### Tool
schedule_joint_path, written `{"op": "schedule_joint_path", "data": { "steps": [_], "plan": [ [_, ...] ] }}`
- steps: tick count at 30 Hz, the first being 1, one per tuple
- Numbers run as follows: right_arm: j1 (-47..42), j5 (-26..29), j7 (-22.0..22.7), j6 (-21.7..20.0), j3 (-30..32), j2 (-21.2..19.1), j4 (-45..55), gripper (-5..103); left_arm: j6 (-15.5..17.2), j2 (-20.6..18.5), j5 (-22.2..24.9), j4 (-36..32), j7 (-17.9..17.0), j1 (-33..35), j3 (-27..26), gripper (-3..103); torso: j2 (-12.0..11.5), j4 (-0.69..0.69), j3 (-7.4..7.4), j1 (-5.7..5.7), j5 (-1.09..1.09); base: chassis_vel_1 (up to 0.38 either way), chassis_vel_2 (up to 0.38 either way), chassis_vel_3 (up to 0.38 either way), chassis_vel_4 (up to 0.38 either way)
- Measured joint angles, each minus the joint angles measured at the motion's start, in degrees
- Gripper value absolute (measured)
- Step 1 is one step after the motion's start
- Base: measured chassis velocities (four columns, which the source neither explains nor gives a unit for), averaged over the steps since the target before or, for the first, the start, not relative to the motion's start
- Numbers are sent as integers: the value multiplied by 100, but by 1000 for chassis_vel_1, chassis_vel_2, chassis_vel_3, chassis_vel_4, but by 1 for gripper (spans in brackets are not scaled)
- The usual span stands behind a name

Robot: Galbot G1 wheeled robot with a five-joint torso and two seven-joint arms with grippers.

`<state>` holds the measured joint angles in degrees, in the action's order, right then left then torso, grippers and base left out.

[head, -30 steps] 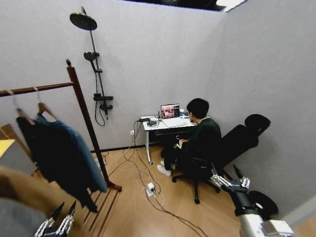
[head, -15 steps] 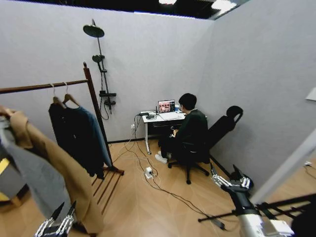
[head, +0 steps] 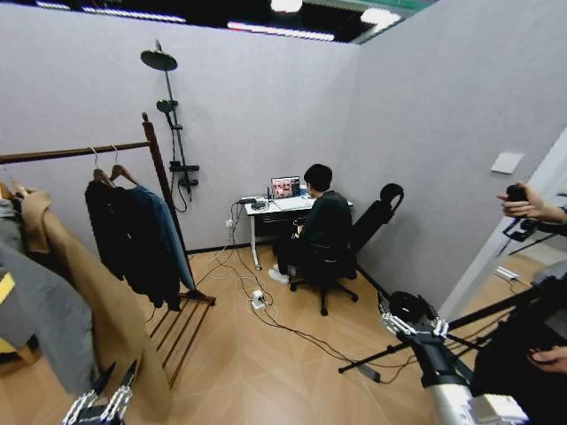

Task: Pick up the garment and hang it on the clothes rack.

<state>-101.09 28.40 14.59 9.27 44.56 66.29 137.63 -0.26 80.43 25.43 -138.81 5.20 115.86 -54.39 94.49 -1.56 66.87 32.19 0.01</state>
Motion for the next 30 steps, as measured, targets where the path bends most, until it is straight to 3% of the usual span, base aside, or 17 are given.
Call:
{"op": "schedule_joint_path", "data": {
  "steps": [5, 19, 22, 30],
  "plan": [
    [-2, 0, 0, 0, 0, 0, 0, 100, 0, 0, 0, 0, -1, 0, 0, 46, 2, -5, -2, -4, -1, 17, 15, 13, 7],
    [-3, 0, -1, 0, 0, 0, 0, 100, 0, 0, 0, 0, -4, 0, -1, 46, 3, 1, -2, -8, -1, 71, 61, 64, 70],
    [-4, 0, -1, 0, 0, 0, 0, 100, 0, 0, 0, 0, -3, 0, -1, 46, 3, -5, -2, -8, -1, 15, 39, 40, 41],
    [-4, 0, -1, 0, 0, 0, 0, 100, 0, -1, 0, 0, -4, 0, -1, 46, 2, -4, -2, -5, -2, 8, -50, 4, 49]
  ]
}}
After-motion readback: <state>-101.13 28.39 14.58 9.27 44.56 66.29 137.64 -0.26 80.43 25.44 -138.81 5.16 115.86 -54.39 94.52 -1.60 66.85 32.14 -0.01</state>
